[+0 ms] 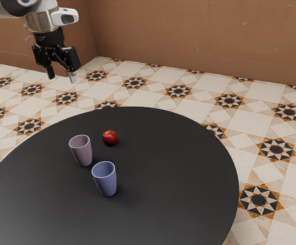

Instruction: Place the left cup onto the right cup

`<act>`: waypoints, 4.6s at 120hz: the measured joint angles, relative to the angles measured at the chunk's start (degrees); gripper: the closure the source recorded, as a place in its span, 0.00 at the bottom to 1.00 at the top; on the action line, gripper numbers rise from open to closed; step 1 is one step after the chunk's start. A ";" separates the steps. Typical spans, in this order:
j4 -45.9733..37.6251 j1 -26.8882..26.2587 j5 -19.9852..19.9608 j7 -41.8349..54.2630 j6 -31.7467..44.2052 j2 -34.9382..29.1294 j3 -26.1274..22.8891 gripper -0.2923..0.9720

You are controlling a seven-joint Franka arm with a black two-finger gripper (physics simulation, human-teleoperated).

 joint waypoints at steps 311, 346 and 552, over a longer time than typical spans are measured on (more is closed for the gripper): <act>-16.11 4.36 -0.38 11.78 31.65 22.75 -0.68 0.25; -16.10 4.33 -0.39 12.08 32.46 23.74 -0.63 0.36; -22.40 -3.03 2.06 11.96 29.14 3.87 -0.46 0.85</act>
